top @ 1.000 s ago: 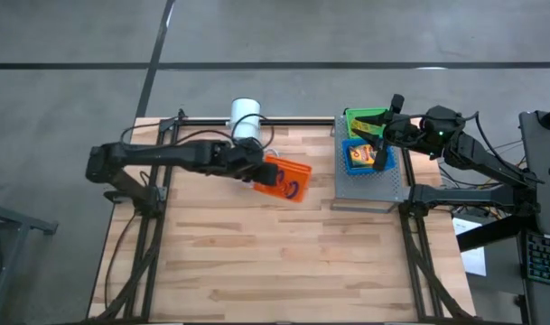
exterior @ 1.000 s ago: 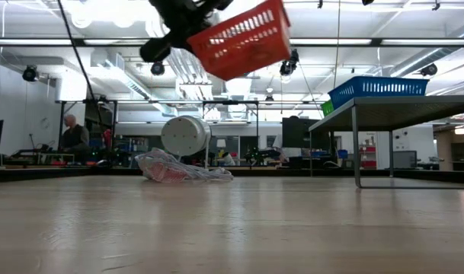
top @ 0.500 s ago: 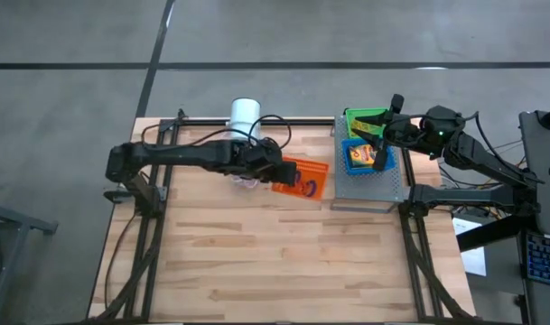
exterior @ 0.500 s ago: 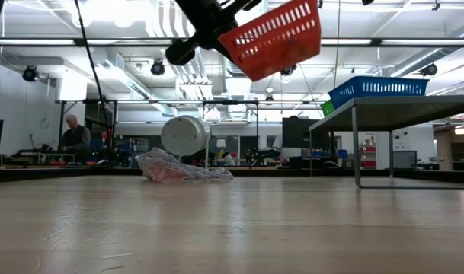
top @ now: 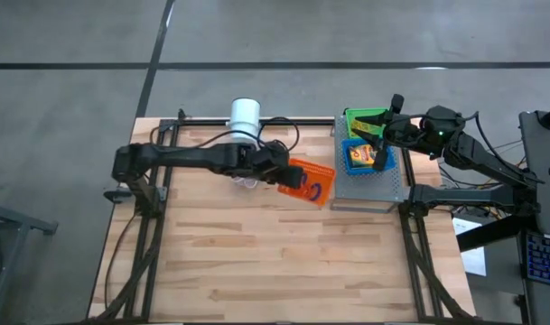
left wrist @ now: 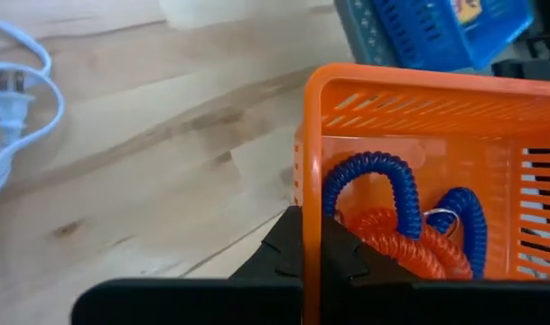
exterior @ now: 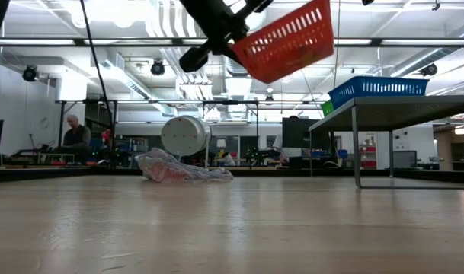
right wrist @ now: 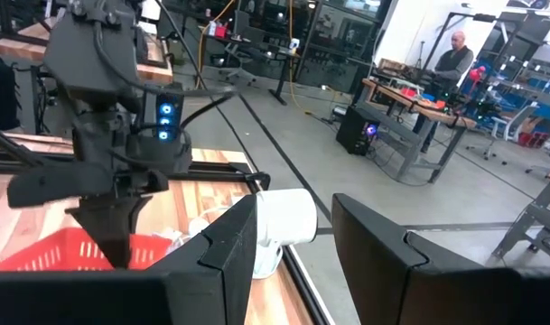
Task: Pick & Place Office Desk Supplies
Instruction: Put the orange bin filled with spring keychains on the shelf
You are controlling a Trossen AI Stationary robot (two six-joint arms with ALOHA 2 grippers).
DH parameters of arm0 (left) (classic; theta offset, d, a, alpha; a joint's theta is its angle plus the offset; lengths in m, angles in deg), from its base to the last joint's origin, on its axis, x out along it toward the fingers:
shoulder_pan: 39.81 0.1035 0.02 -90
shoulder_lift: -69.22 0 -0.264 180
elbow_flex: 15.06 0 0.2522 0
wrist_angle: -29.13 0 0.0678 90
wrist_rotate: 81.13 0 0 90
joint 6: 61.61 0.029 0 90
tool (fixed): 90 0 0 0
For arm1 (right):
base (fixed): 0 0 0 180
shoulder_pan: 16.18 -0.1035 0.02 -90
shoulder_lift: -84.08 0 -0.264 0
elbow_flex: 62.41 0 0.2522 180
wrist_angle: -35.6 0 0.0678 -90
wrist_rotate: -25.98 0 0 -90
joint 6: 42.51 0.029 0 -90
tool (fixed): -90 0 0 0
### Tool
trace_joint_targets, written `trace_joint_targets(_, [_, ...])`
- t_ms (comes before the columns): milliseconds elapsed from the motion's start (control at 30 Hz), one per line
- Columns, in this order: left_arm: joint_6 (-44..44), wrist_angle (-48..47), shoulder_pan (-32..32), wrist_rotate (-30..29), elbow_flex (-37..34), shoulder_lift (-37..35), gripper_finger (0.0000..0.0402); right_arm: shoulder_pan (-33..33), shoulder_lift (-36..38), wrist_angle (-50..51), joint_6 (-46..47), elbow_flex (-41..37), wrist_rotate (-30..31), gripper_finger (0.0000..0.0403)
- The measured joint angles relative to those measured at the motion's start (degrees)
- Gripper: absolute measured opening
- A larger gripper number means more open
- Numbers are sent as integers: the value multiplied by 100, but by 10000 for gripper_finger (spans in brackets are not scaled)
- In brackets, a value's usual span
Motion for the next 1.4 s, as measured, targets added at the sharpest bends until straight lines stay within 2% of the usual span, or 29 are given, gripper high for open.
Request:
trace_joint_targets(333, [1141, -859, -39, -3, 4, -36, 3, 0, 0, 2, -4, 0, 0, 139])
trace_joint_targets(933, [1135, -838, -37, -153, 4, -49, 13, 0, 0, 2, -4, 0, 0, 139])
trace_joint_targets(1200, [1710, -826, -30, -153, 4, -49, 10, 1, 0, 2, 8, 0, 0, 139])
trace_joint_targets(1400, [1097, -923, 52, -153, 2, -54, 8, 0, 0, 2, -4, 0, 0, 139])
